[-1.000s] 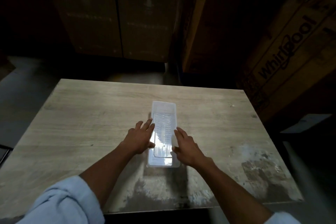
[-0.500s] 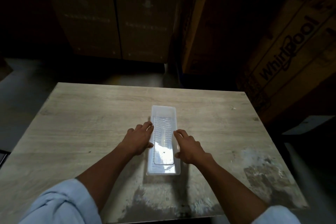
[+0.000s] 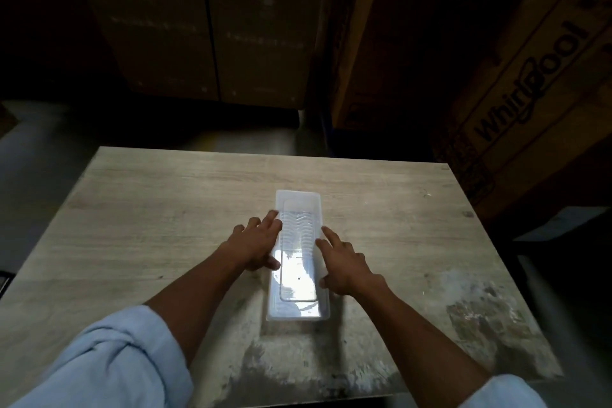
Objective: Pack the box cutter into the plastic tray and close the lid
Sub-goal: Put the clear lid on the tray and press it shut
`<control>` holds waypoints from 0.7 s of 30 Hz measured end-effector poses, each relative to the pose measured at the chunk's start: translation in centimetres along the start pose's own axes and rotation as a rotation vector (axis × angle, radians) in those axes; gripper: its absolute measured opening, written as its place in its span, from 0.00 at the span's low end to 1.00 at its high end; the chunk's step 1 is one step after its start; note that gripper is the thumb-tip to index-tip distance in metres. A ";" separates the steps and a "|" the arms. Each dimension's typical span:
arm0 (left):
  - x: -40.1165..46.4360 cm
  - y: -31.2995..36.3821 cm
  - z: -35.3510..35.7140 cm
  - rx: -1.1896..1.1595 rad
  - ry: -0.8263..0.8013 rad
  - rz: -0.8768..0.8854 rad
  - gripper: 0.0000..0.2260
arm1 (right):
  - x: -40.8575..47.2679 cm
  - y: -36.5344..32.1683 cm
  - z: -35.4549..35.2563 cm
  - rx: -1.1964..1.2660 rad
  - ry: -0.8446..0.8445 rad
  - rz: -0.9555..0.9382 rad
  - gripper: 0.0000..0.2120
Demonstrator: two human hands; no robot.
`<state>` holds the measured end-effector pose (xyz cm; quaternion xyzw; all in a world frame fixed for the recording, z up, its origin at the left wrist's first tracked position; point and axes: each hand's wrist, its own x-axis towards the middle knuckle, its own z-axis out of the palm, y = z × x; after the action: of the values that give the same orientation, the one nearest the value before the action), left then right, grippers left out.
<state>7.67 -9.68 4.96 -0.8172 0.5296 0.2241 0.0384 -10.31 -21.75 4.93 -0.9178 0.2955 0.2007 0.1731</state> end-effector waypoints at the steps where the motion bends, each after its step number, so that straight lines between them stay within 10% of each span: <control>1: 0.0 0.0 -0.1 -0.003 0.001 0.002 0.41 | 0.1 0.0 0.0 0.008 -0.010 0.000 0.45; 21: 1.6 -0.5 -0.8 -0.032 -0.038 -0.044 0.56 | 2.2 0.8 -1.7 -0.048 -0.107 -0.011 0.64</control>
<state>8.92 -11.05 4.91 -0.8248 0.5070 0.2471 0.0403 -8.66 -24.17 5.19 -0.9113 0.2761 0.2554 0.1677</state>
